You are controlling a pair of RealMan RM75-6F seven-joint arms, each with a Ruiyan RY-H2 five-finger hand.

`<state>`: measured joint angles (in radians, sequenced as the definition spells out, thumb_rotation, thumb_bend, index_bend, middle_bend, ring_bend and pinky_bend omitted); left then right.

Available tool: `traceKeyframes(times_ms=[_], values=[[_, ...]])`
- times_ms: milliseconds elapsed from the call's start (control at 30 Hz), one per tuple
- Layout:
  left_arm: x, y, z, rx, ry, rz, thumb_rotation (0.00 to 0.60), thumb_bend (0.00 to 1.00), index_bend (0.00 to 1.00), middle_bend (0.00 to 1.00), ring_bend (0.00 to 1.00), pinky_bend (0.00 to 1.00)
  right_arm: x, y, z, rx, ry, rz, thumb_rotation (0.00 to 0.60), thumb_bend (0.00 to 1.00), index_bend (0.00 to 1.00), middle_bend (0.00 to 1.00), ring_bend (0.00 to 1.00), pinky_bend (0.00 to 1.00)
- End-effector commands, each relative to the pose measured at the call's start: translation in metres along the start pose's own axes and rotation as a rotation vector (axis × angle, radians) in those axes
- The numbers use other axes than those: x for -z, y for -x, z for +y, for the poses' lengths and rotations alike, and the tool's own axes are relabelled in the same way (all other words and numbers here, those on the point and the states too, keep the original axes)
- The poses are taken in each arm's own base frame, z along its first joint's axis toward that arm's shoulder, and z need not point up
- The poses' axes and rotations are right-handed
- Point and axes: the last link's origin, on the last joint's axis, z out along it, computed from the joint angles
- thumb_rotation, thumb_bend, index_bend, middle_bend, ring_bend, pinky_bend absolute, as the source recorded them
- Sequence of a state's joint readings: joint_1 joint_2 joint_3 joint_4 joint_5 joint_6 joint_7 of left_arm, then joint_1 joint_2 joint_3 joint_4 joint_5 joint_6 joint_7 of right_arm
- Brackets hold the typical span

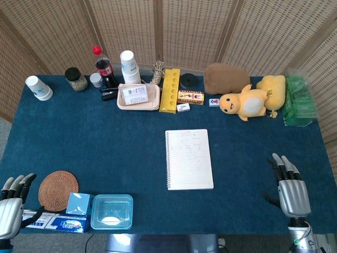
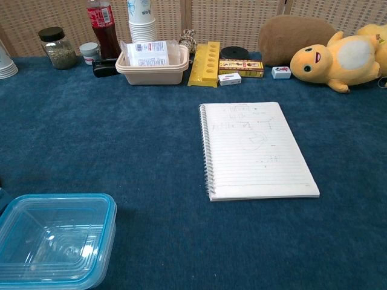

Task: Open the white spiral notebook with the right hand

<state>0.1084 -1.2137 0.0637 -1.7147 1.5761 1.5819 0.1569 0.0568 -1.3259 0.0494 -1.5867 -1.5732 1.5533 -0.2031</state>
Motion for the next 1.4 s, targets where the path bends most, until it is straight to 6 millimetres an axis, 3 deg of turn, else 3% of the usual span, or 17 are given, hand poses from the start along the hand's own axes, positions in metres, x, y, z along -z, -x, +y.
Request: traceKeyframes(times_ms=[33, 633, 1100, 1400], values=[[-0.001, 0.001, 0.000, 0.001, -0.001, -0.002, 0.600, 0.24, 0.16, 0.14, 0.08, 0.00, -0.001, 0.000, -0.001, 0.002, -0.001, 0.001, 0.600, 0.17, 0.13, 0.11, 0.06, 0.17], [-0.003, -0.009, 0.001, -0.007, 0.018, 0.032, 0.600, 0.24, 0.16, 0.14, 0.09, 0.00, 0.000, 0.004, -0.010, -0.015, -0.058, -0.008, 0.600, 0.16, 0.12, 0.11, 0.06, 0.17], [-0.017, -0.018, 0.010, -0.006, 0.057, 0.044, 0.600, 0.24, 0.16, 0.14, 0.08, 0.00, -0.015, 0.041, -0.065, -0.045, -0.197, -0.103, 0.600, 0.17, 0.12, 0.11, 0.06, 0.17], [-0.028, -0.016, 0.013, -0.002, 0.060, 0.039, 0.600, 0.24, 0.16, 0.14, 0.08, 0.00, -0.026, 0.066, -0.087, 0.004, -0.218, -0.123, 0.600, 0.17, 0.11, 0.11, 0.06, 0.17]])
